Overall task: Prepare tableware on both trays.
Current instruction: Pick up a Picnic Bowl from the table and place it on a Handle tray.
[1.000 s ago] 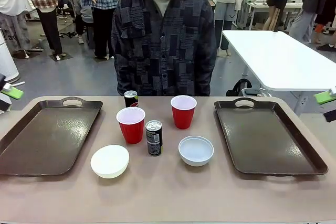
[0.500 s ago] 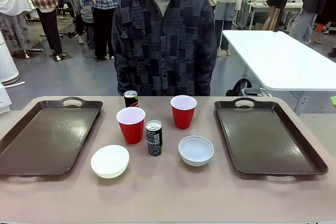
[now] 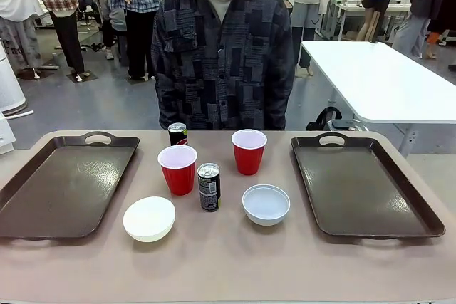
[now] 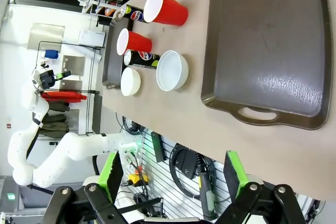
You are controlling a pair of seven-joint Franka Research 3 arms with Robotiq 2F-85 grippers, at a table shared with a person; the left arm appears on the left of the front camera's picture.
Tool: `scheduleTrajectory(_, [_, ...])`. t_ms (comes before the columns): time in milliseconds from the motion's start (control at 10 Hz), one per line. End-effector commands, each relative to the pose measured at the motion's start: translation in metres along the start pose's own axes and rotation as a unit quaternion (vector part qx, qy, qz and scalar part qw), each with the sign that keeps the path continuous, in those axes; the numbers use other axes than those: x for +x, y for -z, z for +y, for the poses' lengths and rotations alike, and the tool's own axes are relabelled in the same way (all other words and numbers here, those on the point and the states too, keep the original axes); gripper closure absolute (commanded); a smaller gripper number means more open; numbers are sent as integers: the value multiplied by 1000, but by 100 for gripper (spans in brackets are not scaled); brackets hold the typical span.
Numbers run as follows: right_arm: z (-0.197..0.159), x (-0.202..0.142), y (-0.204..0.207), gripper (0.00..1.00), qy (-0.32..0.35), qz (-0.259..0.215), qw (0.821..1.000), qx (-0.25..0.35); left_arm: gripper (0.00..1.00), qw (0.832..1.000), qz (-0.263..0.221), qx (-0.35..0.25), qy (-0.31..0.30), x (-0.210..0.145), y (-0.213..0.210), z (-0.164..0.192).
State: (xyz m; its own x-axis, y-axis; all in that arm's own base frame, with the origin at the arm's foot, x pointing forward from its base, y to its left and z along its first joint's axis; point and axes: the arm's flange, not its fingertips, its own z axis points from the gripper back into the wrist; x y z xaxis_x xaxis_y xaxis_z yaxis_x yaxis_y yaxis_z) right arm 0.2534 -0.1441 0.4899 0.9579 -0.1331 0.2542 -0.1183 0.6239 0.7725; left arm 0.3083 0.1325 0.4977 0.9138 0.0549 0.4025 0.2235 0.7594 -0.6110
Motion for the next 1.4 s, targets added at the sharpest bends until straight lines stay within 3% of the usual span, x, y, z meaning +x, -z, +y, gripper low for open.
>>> scheduleTrajectory(0, [2,1,3,0,0,3,1000,5,0,1000,-1,-1,-19,-1,-2,4])
scheduleTrajectory(1300, [2,0,2,0,1,5,1000,-6,0,1000,-1,-1,-19,-1,-2,4])
